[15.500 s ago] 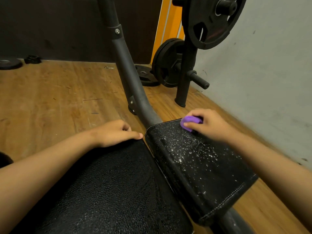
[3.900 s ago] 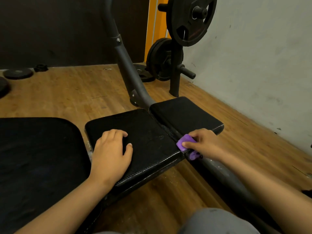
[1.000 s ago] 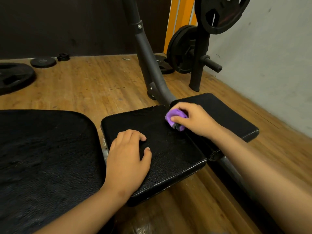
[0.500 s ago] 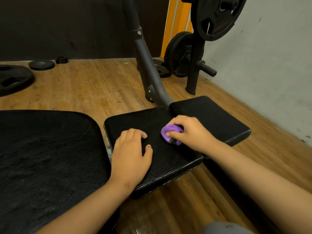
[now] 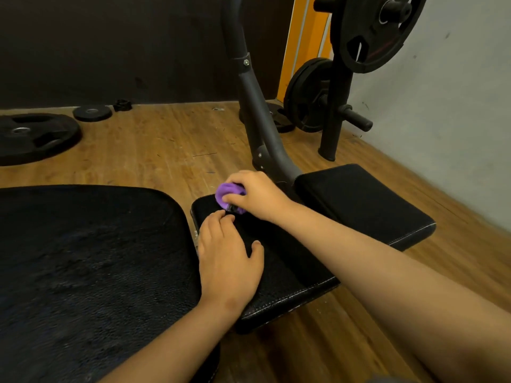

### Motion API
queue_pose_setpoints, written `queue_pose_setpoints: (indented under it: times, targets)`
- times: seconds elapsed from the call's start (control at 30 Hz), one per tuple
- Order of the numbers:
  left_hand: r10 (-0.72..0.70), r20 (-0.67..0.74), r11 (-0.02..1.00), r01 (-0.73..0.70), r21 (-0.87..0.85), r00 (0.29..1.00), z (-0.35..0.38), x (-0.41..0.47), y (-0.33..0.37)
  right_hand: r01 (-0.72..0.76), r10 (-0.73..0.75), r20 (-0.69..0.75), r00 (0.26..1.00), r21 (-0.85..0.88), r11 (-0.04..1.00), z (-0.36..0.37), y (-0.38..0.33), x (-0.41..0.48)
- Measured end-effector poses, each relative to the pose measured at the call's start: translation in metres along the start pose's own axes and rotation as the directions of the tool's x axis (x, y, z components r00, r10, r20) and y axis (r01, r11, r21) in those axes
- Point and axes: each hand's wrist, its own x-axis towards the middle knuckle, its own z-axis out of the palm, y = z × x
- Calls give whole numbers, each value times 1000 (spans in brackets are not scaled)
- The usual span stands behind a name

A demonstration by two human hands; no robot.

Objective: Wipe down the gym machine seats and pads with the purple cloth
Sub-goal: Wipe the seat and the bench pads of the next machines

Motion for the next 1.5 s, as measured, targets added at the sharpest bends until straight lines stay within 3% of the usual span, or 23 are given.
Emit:
queue_pose_setpoints:
  times: [0.07,0.17,0.3,0.43,0.53,0.63,0.87,1.1,1.23,1.4,1.5]
  targets:
    - [-6,15,1000,6,0,1000,0,0,1,2,-3,22,1000,20,1000,-4,3,-5]
    - [-8,20,1000,8,1,1000,1,0,1,-154,154,-85,984,8,988,-21,29,-18]
    - [13,0,1000,-13,-4,1000,1,0,1,-341,343,-196,919,40,939,-53,60,-49]
    - [80,1,992,-79,-99,997,-12,0,4,-377,407,-344,846,152,914,-78,69,-91]
    - [92,92,989,-80,-128,991,-35,1,2,-371,395,-314,863,136,919,-83,66,-116]
    - [104,218,994,-95,-49,970,-61,-7,-9,-355,381,-222,898,147,923,-78,55,-132]
    - [207,306,977,-213,-15,929,-90,-43,-28,-256,280,-116,953,184,949,-57,26,-156]
    - [170,413,976,-211,55,895,-87,-53,-25,10,-19,77,997,117,993,-23,-16,-141]
    - [162,426,975,-210,67,890,-89,-50,-22,75,-77,33,997,59,995,-12,-15,-86]
    - [146,449,970,-216,108,881,-90,-46,-20,-44,39,-57,998,-76,996,-16,10,-33]
    - [136,447,969,-212,124,884,-89,-44,-18,-37,30,-83,996,-80,996,-10,0,-46]
